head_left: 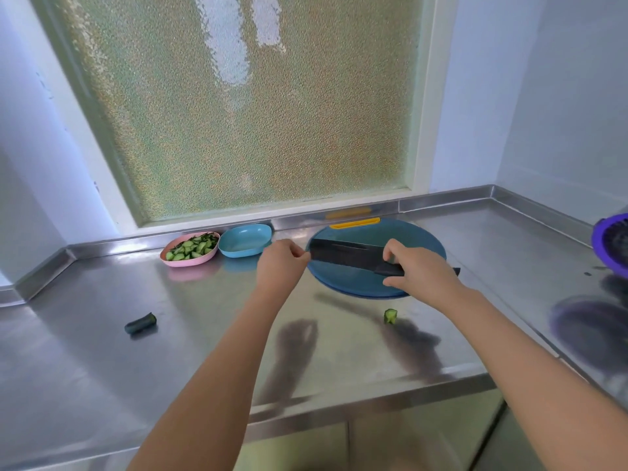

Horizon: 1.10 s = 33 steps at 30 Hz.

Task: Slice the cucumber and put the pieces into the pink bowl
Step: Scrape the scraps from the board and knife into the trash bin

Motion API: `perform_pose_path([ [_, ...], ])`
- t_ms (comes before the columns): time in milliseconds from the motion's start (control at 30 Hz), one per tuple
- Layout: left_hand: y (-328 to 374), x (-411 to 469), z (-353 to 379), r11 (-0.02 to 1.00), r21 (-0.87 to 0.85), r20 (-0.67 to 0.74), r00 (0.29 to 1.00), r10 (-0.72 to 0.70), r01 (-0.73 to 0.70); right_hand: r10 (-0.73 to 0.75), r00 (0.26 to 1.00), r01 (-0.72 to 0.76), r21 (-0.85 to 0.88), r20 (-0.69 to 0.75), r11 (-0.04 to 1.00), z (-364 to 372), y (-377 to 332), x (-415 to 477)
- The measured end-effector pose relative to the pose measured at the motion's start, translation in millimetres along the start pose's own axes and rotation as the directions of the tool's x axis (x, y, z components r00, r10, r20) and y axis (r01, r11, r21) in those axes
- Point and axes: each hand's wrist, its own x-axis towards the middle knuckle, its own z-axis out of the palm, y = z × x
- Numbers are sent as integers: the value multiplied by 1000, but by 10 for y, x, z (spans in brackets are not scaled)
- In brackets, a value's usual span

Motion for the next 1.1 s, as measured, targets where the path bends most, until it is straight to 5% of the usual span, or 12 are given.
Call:
perform_pose_path([
  [333, -693, -59, -185, 975, 211, 282, 951, -128, 69, 158, 983, -169, 140, 89, 976, 94, 17, -268],
  [433, -650, 20, -68, 982, 183, 240, 967, -85, 40, 181, 977, -191, 85, 113, 978, 35, -97, -462],
  [667, -488, 129, 207, 967, 192, 433, 898, 72, -169, 337, 935, -343, 43, 114, 938, -51, -263, -928],
  [933, -611, -174, -31, 977, -73, 334, 918, 214, -201, 402, 912, -405, 20, 80, 914, 20, -378, -1272],
  [1100, -913, -444, -406, 986, -16, 228, 959, 167, -168, 382, 924, -381, -10, 34, 924, 45, -469, -1328],
])
